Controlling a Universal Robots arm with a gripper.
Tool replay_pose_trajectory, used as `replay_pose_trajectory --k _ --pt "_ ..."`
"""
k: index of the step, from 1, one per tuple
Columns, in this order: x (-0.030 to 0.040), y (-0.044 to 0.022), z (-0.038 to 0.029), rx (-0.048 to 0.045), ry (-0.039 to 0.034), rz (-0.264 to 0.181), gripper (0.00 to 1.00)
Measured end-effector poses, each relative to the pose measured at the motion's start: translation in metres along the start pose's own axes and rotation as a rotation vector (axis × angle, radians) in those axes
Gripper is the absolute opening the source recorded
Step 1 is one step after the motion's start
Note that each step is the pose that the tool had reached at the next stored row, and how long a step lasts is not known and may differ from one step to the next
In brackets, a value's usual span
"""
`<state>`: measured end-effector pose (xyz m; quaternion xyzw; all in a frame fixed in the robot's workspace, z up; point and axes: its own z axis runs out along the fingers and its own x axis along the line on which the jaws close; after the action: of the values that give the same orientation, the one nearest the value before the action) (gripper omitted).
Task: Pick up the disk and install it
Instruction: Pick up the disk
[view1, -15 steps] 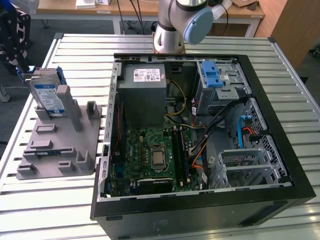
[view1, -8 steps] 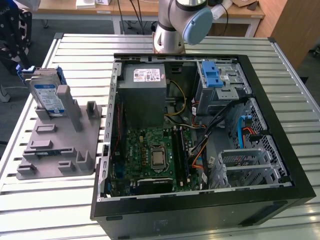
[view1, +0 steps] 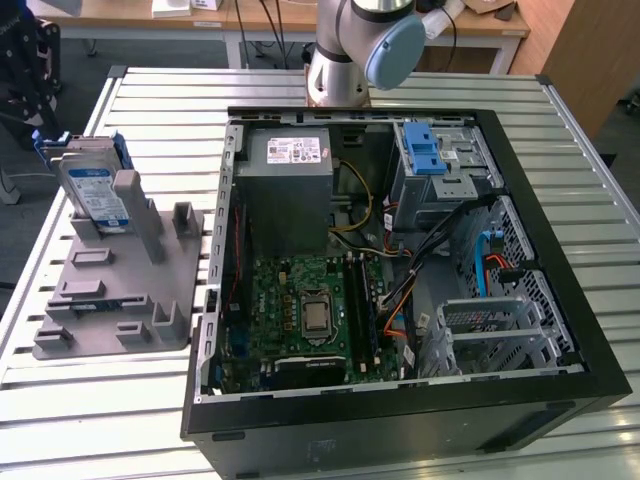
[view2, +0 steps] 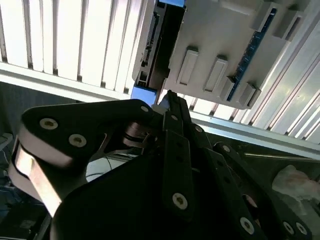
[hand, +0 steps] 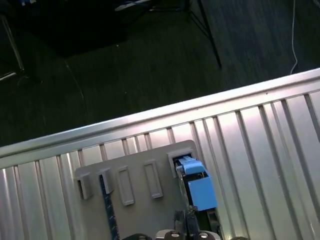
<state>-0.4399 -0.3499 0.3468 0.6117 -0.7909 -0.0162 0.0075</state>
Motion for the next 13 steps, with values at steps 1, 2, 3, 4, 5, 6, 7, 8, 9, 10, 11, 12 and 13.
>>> replay_pose_trajectory --k 1,2,3,4,5,6,7,8,9,10,11,12,13 --pt "0.0000 0.0000 0.0004 -0.0002 0.0006 -0.018 0.15" --pt "0.0000 0.0000 0.0007 -0.0003 0.0012 -0.036 0.15" --pt "0.0000 0.0000 0.0011 -0.0005 0.0019 -0.054 0.15" --pt "0.0000 -0.0001 0.0015 -0.0006 0.0025 -0.072 0.15" --pt "0.0000 -0.0001 0.0019 -0.0008 0.0032 -0.091 0.15" --pt "0.0000 -0.0001 0.0026 -0.0006 0.0031 -0.108 0.15" --pt "0.0001 0.0000 0.0029 -0.0009 0.0006 -0.118 0.15" --pt "0.0001 0.0003 0.0033 -0.0011 -0.0046 -0.123 0.15" --pt "0.0002 0.0010 0.0037 -0.0006 -0.0095 -0.125 0.15" --pt "0.0003 0.0023 0.0041 0.0010 -0.0116 -0.126 0.15" --pt "-0.0002 0.0045 0.0044 0.0033 -0.0124 -0.126 0.15" --pt "-0.0009 0.0066 0.0047 0.0055 -0.0129 -0.126 0.15" --pt "-0.0016 0.0081 0.0047 0.0070 -0.0129 -0.126 0.15"
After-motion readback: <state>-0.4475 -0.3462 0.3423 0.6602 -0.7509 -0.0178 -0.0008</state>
